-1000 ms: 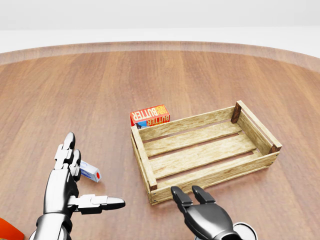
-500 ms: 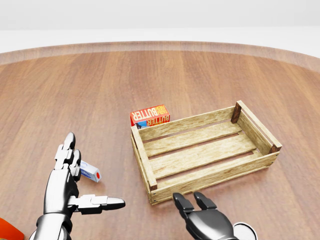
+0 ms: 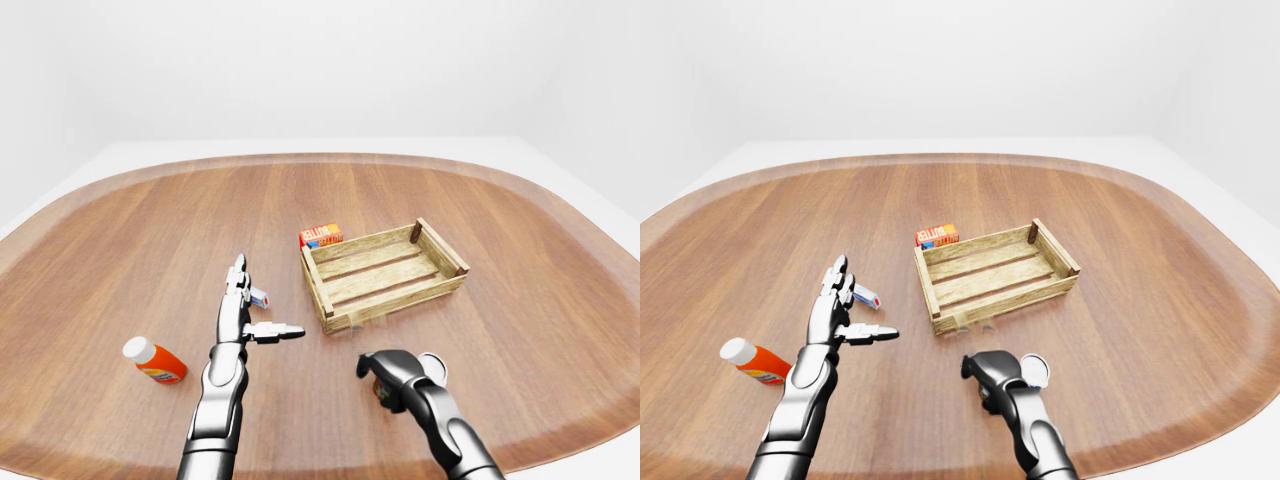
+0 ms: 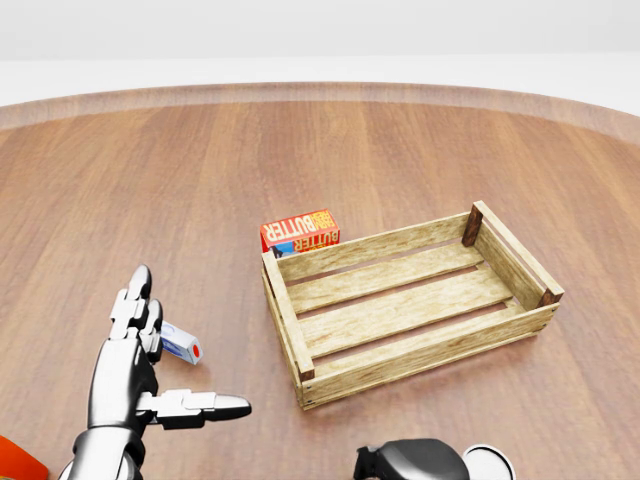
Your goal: Pick up the tomato sauce, and put it in the wooden tray.
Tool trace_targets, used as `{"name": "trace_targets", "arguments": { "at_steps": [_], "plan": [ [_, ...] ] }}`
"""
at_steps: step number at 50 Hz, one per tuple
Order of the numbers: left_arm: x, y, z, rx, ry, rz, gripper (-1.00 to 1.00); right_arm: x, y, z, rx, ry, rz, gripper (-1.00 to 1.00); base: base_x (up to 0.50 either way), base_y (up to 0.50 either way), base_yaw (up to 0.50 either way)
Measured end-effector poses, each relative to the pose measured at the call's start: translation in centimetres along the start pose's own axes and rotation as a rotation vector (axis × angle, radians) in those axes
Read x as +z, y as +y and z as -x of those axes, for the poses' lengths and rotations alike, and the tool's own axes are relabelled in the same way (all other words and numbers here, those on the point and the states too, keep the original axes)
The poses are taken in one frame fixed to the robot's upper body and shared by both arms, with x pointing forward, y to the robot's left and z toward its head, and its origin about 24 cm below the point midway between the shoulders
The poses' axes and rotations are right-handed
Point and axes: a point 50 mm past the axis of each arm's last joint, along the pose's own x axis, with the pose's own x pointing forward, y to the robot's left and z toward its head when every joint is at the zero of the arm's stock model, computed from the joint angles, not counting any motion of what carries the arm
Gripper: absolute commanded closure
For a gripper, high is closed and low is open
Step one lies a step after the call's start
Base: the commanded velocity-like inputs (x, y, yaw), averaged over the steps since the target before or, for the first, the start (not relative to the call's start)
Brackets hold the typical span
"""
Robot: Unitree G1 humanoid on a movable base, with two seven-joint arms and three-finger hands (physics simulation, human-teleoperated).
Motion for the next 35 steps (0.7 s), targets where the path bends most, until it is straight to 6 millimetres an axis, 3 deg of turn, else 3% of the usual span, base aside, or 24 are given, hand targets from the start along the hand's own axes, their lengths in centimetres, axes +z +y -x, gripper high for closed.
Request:
{"name": "trace_targets", "arguments": {
  "at_steps": [14,35],
  "plan": [
    [-0.04,0.00,-0.04,-0.001,0.001,0.000,-1.00,0.00,0.90,0.42,0.068,-0.001,-0.007,1.00,0.00,0.00,0.00],
    [-0.11,0.02,-0.05,-0.001,0.002,0.000,-1.00,-0.44,0.85,0.43,0.006,0.009,-0.030,1.00,0.00,0.00,0.00]
  ]
}}
